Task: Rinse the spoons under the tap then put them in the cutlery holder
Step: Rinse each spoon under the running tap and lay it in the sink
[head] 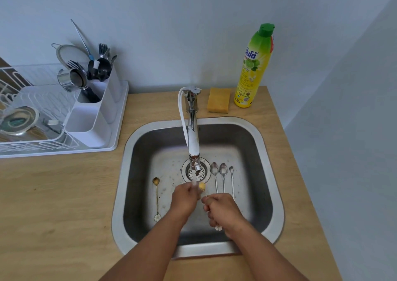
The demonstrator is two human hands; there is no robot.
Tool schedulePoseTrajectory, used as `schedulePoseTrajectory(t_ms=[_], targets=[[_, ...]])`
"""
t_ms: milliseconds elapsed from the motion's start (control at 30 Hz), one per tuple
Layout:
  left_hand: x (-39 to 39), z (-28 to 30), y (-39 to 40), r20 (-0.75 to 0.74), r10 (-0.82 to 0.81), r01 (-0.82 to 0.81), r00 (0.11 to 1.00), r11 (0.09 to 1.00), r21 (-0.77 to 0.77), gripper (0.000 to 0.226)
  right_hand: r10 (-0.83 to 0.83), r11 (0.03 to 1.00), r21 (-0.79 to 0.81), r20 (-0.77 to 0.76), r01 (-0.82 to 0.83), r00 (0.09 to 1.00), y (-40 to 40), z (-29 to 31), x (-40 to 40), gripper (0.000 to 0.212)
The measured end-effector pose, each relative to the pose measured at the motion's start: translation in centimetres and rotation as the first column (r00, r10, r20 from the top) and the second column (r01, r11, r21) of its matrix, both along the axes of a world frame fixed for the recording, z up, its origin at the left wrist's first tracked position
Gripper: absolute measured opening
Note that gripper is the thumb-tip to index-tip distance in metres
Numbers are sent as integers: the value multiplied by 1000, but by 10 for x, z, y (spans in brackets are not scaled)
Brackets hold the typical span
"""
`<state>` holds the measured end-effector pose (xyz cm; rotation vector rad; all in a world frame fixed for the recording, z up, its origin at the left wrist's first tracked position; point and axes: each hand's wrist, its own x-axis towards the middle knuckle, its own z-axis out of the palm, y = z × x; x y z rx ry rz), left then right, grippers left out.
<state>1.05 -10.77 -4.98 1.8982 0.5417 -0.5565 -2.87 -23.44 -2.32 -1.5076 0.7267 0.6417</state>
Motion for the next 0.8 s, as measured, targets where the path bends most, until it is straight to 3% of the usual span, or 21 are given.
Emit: schedulePoseTrajectory(t_ms=[67,167,233,300,367,433,567,633,700,800], targets=[[7,1,-2,-217,302,-344,928,919,-192,17,-62,992,109,-11,63,998,6,1,4,20],[8,6,-6,-398,378,-505,836,814,-288,43,-86,987,134,-5,86,996,14,2,9,23],[8,8,-10,-458,339,-522,822,769,-368,54,78,983,-174,98,-61,992,18,3,10,24],[8,11,-14,-424,330,-497,843,780,-381,42,303,834,-524,177,-171,937,20,2,5,29],[8,13,-19,-393,362,-498,846,799,-336,24,389,746,-640,193,-184,901,22,4,1,31],[7,14,-21,-425,412,-562,806,760,-328,26,447,703,-675,176,-223,877,24,5,-1,28],[13,12,-21,-601,490,-772,631,469,-429,44,433,738,-637,193,-224,881,28,4,-3,23],[14,9,-21,-643,454,-787,616,373,-491,45,322,828,-532,196,-175,926,27,2,0,22],[14,5,-19,-640,409,-760,650,355,-544,43,157,935,-340,150,-98,976,27,1,4,24],[12,0,-16,-611,401,-731,682,366,-576,33,28,990,-137,78,-17,997,26,1,8,26]])
